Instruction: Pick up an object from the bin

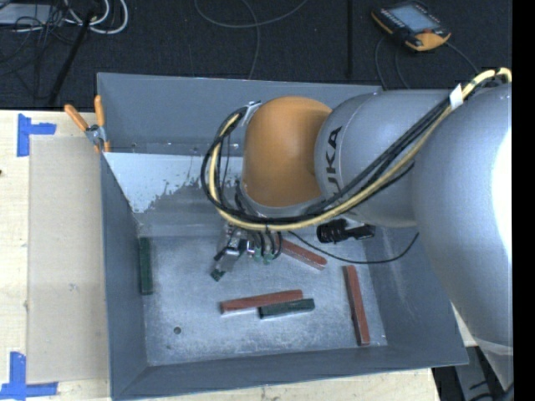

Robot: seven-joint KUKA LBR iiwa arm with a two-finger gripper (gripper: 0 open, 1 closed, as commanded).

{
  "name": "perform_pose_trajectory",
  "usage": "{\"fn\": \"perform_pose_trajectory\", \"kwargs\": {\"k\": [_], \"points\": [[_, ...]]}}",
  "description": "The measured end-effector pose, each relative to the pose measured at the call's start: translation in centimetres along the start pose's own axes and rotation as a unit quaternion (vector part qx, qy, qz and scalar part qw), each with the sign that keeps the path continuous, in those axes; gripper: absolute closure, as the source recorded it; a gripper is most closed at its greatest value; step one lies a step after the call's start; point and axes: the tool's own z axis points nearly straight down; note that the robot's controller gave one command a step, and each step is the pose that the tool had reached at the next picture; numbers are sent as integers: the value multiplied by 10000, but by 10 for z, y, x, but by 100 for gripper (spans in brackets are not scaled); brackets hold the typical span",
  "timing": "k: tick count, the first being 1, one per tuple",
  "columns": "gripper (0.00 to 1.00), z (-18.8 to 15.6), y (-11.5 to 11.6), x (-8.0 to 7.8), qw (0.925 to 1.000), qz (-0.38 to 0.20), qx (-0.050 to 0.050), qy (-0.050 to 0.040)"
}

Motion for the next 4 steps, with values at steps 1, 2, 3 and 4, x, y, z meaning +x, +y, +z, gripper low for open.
{"fn": "perform_pose_trajectory", "kwargs": {"k": [1,2,3,4], "points": [[0,46,38,-19,10000,12,-13,-25],[0,44,38,-19,10000,16,-14,-28],[0,42,12,-28,9994,346,-20,-19],[0,41,2,-31,9989,470,-18,-28]]}}
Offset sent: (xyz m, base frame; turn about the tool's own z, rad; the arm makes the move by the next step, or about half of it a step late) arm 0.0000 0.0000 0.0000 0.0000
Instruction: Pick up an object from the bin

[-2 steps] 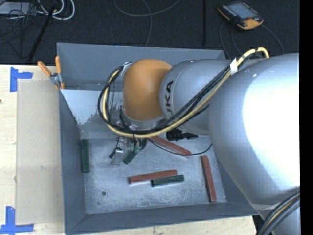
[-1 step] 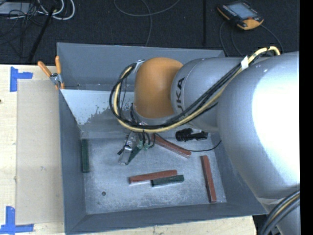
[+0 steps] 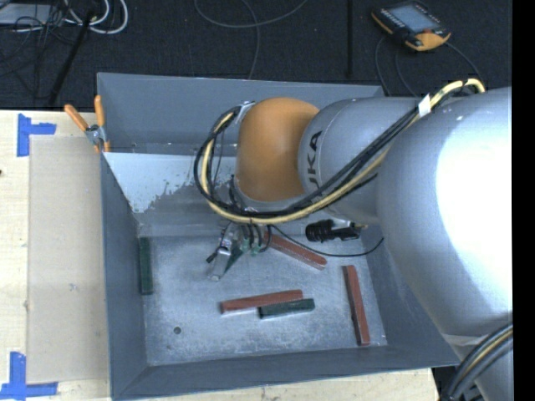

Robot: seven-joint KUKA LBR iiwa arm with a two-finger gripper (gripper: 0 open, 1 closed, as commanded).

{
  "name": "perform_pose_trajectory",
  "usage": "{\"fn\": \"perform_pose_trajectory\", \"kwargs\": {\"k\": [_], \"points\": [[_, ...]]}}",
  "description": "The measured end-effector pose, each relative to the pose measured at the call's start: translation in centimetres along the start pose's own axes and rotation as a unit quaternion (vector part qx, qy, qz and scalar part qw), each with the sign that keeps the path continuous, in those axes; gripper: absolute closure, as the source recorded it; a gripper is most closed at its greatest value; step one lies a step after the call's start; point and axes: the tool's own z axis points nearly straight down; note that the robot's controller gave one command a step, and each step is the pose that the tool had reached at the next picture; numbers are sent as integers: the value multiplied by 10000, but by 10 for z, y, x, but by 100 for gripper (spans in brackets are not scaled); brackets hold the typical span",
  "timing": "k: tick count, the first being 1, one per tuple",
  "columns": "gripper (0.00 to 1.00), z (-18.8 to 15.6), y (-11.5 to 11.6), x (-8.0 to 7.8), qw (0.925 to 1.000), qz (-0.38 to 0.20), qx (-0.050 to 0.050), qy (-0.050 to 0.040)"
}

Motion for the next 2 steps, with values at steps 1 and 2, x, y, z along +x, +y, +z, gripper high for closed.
{"fn": "perform_pose_trajectory", "kwargs": {"k": [1,2], "points": [[0,-12,8,11,9963,-862,12,-3],[0,5,-21,-1,9775,-2108,-17,-10]]}}
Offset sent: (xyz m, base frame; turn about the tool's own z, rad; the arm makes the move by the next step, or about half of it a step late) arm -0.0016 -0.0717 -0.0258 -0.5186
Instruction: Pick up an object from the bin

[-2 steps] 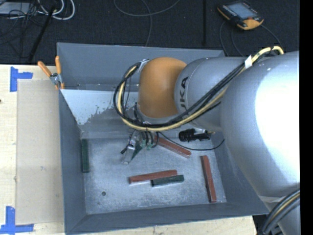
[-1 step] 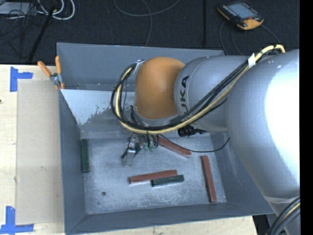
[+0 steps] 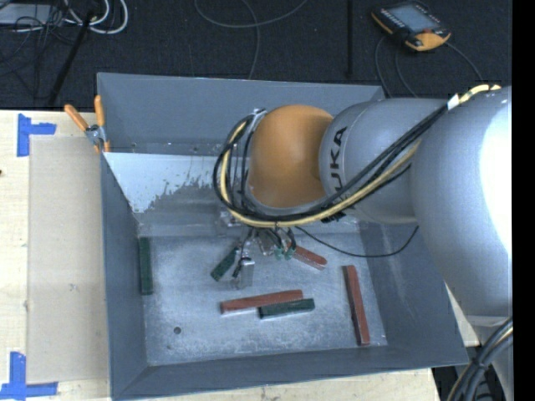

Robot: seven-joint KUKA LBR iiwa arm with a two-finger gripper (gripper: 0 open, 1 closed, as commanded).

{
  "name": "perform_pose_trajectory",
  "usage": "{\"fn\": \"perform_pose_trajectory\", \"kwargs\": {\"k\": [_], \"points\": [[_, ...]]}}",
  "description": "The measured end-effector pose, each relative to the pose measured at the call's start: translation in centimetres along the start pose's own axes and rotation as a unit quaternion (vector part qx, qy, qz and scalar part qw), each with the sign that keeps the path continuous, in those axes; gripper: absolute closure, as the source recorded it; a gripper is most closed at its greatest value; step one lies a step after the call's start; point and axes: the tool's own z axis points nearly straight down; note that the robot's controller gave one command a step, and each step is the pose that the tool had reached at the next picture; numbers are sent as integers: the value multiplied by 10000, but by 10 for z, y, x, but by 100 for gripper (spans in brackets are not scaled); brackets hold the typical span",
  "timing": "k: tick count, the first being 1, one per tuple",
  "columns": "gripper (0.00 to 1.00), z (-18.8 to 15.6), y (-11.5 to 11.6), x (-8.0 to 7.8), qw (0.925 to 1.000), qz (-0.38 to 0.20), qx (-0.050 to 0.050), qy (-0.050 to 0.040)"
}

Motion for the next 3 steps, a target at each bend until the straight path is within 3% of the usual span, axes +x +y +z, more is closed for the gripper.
{"fn": "perform_pose_trajectory", "kwargs": {"k": [1,2,3], "points": [[100,30,-34,-16,9992,395,13,4],[100,30,-34,-16,9992,399,13,4],[100,-115,-5,14,9998,182,16,1]]}}
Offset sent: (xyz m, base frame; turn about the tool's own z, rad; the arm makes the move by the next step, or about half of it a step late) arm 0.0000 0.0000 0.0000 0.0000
